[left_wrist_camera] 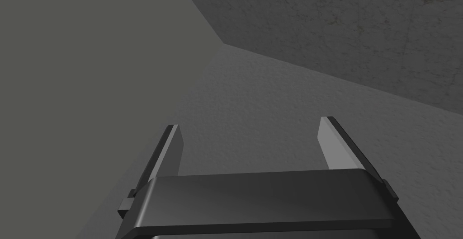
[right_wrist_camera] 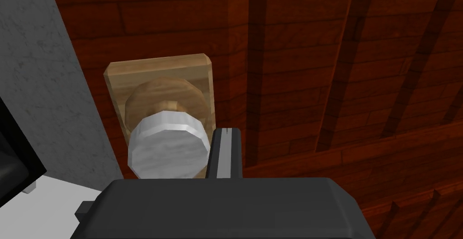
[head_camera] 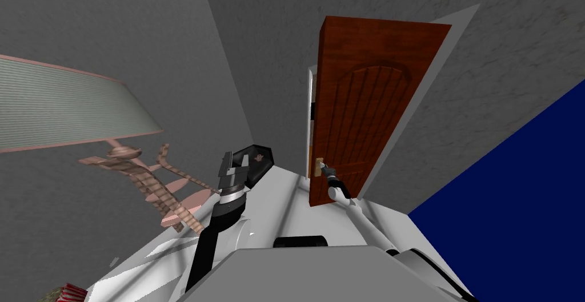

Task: Pull the door open

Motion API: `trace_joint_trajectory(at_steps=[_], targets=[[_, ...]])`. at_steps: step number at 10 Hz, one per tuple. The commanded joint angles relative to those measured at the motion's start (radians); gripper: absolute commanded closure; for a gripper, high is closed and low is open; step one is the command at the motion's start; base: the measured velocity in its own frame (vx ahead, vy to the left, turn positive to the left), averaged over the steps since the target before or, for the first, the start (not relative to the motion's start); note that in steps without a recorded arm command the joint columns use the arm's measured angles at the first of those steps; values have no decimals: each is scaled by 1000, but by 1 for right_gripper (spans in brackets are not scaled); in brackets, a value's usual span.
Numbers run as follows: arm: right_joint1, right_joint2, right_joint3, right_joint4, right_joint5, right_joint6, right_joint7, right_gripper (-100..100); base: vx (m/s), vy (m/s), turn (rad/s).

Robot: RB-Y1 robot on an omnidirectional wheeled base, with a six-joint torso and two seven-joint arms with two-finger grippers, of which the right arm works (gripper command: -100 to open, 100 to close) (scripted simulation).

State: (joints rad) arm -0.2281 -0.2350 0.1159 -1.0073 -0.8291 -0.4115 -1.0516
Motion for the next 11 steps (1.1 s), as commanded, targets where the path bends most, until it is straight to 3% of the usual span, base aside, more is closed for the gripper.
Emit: trace_joint_trajectory(at_steps=[1, 7, 11], targets=[[3, 3, 31, -6, 4, 7, -13, -100, -197, -114, 126], [13, -5, 109, -39, 19, 7, -45, -100, -139, -108, 81], [16, -8, 132, -48, 23, 7, -55, -100, -94, -69, 54]])
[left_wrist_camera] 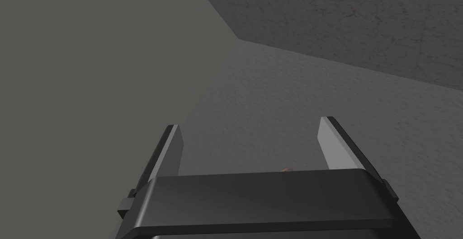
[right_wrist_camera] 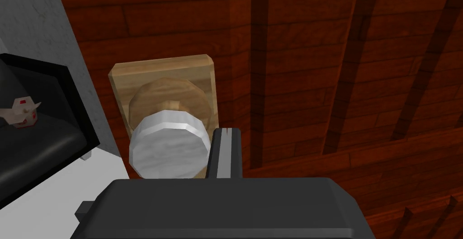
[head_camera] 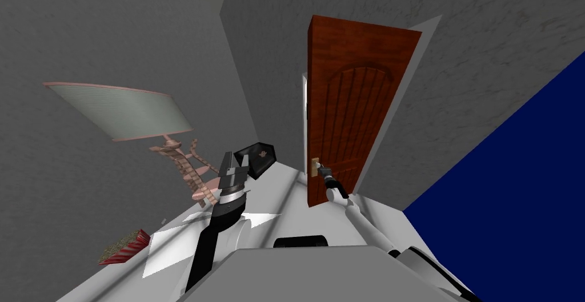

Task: Pull the door open

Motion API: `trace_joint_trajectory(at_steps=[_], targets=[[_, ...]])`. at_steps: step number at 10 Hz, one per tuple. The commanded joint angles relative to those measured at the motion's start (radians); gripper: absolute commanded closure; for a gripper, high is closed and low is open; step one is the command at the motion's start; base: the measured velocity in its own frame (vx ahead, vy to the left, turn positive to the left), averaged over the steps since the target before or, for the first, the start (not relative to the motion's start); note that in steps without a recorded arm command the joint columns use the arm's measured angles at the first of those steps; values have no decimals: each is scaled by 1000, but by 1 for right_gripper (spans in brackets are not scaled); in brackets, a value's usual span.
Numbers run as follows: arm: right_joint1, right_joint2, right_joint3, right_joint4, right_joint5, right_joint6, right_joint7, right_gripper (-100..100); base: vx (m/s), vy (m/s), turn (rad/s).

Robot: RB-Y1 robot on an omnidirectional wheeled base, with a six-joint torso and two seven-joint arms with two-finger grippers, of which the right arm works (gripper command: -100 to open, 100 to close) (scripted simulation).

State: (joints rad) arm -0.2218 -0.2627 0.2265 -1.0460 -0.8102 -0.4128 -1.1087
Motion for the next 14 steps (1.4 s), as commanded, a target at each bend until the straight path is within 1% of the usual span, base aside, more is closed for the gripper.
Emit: trace_joint_trajectory(at_steps=[1, 2, 3, 4, 5, 6, 7, 12, 13, 14], targets=[[11, 19, 32, -14, 6, 8, -2, -100, -59, -61, 22], [11, 19, 32, -14, 6, 8, -2, -100, -42, -43, 39], [-3, 1, 14, 9, 4, -8, -7, -100, -10, -37, -43], [5, -16, 2, 22, -7, -26, -29, -100, 72, 50, 22], [7, -19, 0, 24, -9, -28, -33, -100, 90, 101, 45], [6, -29, -8, 33, -9, -35, -32, -100, 39, 20, -58], [6, -29, -8, 33, -9, -35, -32, 100, -1, -20, 16], [6, -29, -8, 33, -9, -35, -32, 100, -9, 1, 8], [8, -34, 26, 17, -4, -26, -46, -100, -151, -44, 140], [8, -35, 34, 13, -2, -23, -49, -100, -217, -87, 113]])
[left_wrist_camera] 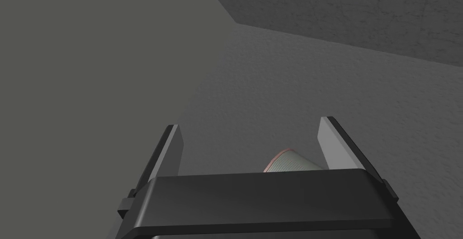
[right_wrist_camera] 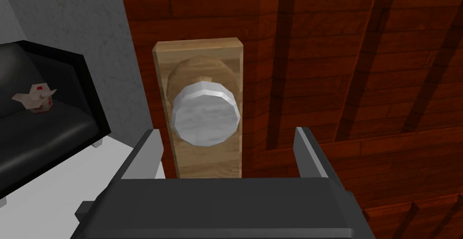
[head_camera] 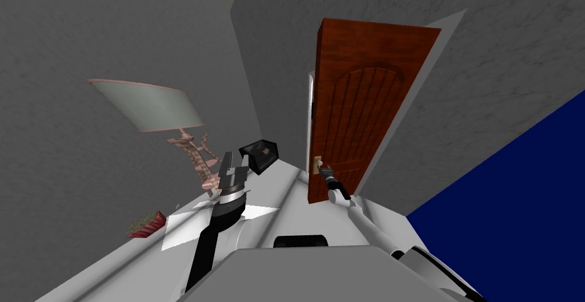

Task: Pull the door open

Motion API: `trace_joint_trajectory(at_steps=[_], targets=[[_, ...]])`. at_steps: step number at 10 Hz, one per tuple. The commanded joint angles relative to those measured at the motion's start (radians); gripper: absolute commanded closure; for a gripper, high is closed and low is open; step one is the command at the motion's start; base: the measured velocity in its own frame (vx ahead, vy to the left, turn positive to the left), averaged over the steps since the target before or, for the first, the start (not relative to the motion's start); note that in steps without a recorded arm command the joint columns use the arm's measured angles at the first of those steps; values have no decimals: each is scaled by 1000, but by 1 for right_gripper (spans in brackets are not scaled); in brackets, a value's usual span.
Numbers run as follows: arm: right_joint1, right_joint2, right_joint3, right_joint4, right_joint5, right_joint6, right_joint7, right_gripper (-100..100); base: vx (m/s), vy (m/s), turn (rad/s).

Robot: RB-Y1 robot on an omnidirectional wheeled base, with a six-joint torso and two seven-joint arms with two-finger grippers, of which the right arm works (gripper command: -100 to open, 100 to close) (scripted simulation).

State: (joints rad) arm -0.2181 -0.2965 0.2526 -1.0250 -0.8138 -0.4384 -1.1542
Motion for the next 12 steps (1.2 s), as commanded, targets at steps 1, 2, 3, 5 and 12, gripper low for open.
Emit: trace_joint_trajectory(at_steps=[1, 2, 3, 5, 12], targets=[[5, -4, 26, -17, 4, 7, -11, -100, -206, -138, 79], [6, -6, 44, -26, 6, 12, -18, -100, -224, -134, 120], [6, -9, 61, -35, 9, 17, -25, -100, -214, -123, 107], [7, -14, 94, -51, 14, 26, -39, -100, -180, -145, 80], [33, -128, 36, 11, -16, -38, -134, -100, 141, 46, 188]])
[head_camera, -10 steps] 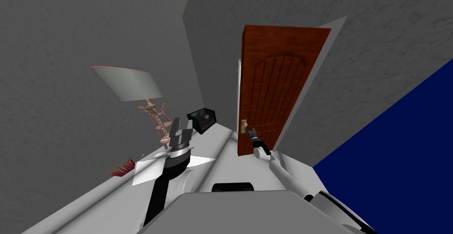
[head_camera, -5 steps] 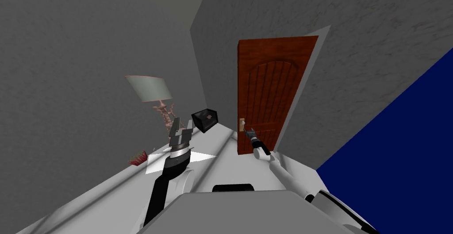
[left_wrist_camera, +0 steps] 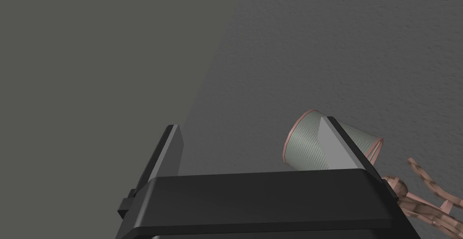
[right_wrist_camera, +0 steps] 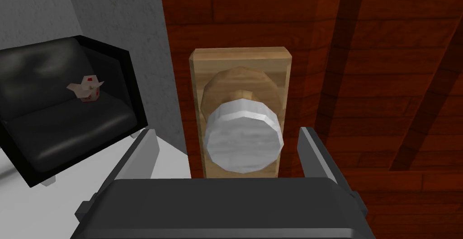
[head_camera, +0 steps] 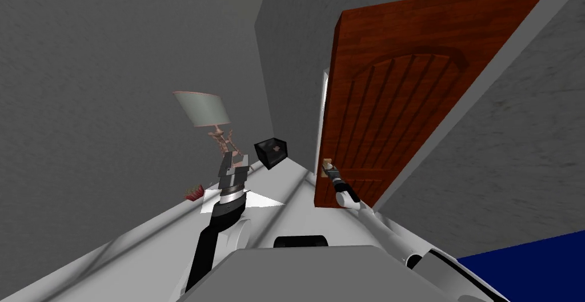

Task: Pull the door open

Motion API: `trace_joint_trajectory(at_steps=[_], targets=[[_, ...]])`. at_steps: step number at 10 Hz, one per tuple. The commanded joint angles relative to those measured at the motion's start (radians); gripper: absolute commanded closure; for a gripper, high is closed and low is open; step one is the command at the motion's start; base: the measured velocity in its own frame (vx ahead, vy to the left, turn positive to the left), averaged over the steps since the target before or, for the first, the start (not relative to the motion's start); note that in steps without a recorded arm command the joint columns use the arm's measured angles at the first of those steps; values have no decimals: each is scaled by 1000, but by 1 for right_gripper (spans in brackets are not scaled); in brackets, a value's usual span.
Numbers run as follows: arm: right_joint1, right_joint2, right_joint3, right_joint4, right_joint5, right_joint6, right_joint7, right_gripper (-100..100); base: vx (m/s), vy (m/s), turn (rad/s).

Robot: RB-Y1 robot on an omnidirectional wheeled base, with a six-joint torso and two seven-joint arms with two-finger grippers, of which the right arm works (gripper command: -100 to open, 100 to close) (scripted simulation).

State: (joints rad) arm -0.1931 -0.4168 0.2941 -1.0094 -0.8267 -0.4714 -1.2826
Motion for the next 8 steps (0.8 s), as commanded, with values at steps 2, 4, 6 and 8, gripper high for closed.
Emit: trace_joint_trajectory(at_steps=[2, 4, 6, 8], targets=[[11, -15, -13, -4, -6, -6, -10, -100, 110, 10, 113], [11, -15, -13, -4, -6, -6, -10, 100, -16, -8, -33], [11, -15, -13, -4, -6, -6, -10, 100, -18, -4, 12], [11, -15, -13, -4, -6, -6, -10, 100, 0, 0, 0]])
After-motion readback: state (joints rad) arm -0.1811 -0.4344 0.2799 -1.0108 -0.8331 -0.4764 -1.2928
